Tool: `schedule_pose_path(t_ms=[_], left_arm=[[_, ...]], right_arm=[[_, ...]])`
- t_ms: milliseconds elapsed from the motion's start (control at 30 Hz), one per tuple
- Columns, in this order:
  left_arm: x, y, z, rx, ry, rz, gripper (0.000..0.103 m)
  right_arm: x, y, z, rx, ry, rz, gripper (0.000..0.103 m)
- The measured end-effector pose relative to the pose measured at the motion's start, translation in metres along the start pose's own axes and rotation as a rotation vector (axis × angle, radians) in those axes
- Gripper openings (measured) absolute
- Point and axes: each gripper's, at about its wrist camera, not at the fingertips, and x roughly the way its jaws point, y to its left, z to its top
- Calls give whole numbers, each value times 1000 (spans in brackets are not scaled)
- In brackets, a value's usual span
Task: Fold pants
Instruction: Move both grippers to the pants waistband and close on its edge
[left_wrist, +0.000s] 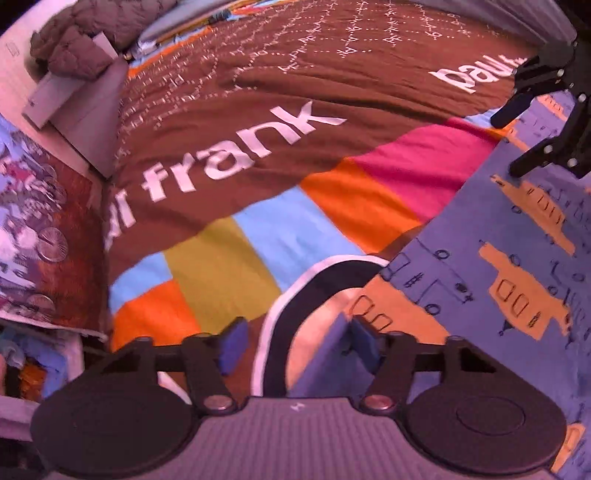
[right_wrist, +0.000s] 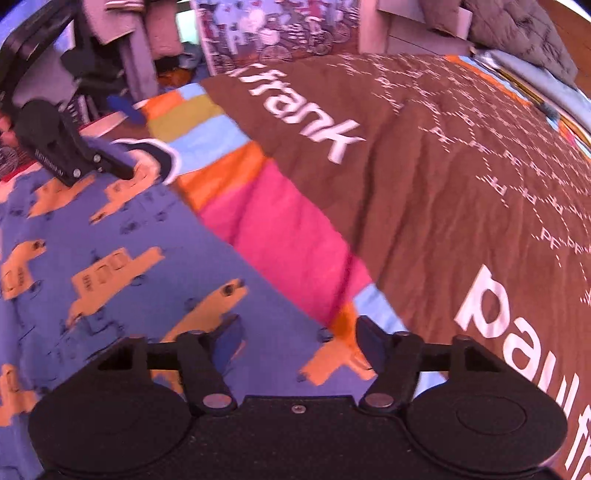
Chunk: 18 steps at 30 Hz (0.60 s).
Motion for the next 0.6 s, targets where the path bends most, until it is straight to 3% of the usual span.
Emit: schedule_pose_path(t_ms=[33, 100, 133, 167, 233, 267, 300, 467, 600], left_arm=[[1, 0, 0, -2, 8, -23, 49], [-1, -4, 2, 15, 12, -39, 26], [-1, -7, 4, 33, 16, -35, 16], [-1, -11, 5, 54, 22, -19, 13], [-4, -19, 6, 80, 23, 28, 1], [-6, -21, 7, 86, 14, 52, 1], [-8, -23, 7, 89, 0, 77, 0], [-20, -20, 9, 37, -36, 162, 0], [-29, -11, 6, 12, -94, 98, 0]], right_arm=[[2, -2, 0, 0, 6, 8, 61], [6, -3, -2, -8, 24, 25, 58], [8, -3, -4, -7, 25, 32, 53], [8, -2, -4, -4, 23, 38, 49], [7, -1, -5, 4, 6, 37, 31], [5, 0, -5, 9, -4, 28, 23], [4, 0, -6, 16, -15, 14, 0], [-1, 11, -6, -17, -35, -31, 0], [-13, 10, -3, -16, -83, -37, 0]])
